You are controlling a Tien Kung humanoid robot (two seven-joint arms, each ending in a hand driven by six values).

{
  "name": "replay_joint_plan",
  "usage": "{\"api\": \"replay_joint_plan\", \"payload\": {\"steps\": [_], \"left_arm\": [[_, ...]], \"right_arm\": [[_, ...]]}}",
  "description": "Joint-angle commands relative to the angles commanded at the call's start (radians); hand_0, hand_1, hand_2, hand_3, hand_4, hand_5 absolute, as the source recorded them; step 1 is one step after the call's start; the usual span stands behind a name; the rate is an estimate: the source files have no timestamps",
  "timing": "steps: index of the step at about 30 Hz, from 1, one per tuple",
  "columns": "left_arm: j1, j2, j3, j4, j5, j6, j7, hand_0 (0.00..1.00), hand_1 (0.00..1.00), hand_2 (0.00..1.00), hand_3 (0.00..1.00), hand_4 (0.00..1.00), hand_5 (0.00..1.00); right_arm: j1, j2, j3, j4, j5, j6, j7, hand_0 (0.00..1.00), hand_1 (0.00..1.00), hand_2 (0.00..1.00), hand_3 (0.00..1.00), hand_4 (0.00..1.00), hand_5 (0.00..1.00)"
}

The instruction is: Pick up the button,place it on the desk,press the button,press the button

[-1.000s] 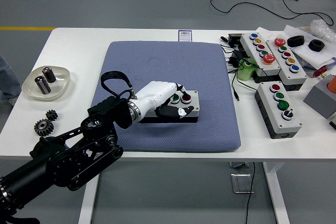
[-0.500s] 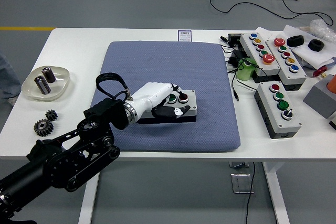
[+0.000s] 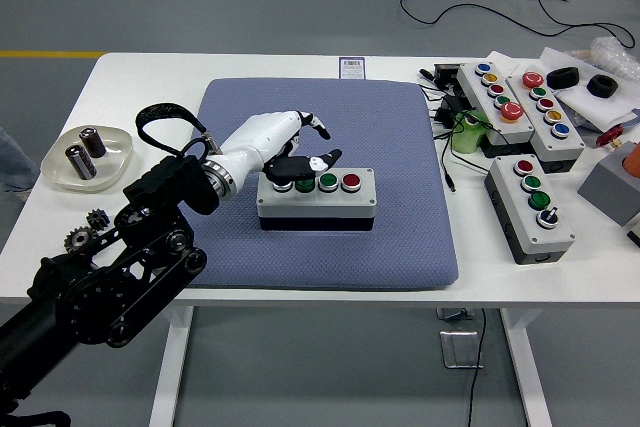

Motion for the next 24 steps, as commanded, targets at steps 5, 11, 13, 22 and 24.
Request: {"api": "replay_joint_plan", "payload": {"steps": [5, 11, 13, 22, 24], "left_arm": [[0.023, 0.003, -0.064, 0.037, 0.002, 0.08, -0.017, 0.082, 0.212, 0.259, 0.77, 0.669, 0.911], [0.097, 0.005, -0.143, 0.073, -0.197, 0.228, -0.158, 0.435, 0.563, 0.582, 0.891, 0.654, 0.998], [0.12, -0.001, -0.165, 0.078, -0.281, 0.252, -0.218, 0.435, 0.563, 0.582, 0.891, 0.654, 0.998], [0.194, -0.029, -0.273, 0.098, -0.669, 0.164, -0.284, 0.746, 0.812, 0.874, 0.99, 0.67, 0.998], [0.207, -0.031, -0.298, 0.096, -0.754, 0.162, -0.288, 0.746, 0.812, 0.874, 0.99, 0.67, 0.998]], "right_arm": [[0.001, 0.0, 0.0, 0.0, 0.001, 0.0, 0.0, 0.67, 0.645, 0.686, 0.631, 0.307, 0.173], [0.003, 0.0, -0.002, 0.0, 0.004, -0.001, 0.0, 0.671, 0.645, 0.686, 0.63, 0.308, 0.173], [0.002, 0.0, 0.001, 0.0, -0.001, -0.001, 0.0, 0.671, 0.645, 0.686, 0.63, 0.308, 0.173], [0.004, 0.0, 0.004, 0.0, -0.005, 0.0, -0.001, 0.671, 0.645, 0.686, 0.63, 0.308, 0.172], [0.004, 0.0, 0.006, 0.0, -0.006, 0.0, 0.0, 0.671, 0.645, 0.686, 0.63, 0.308, 0.172]]}}
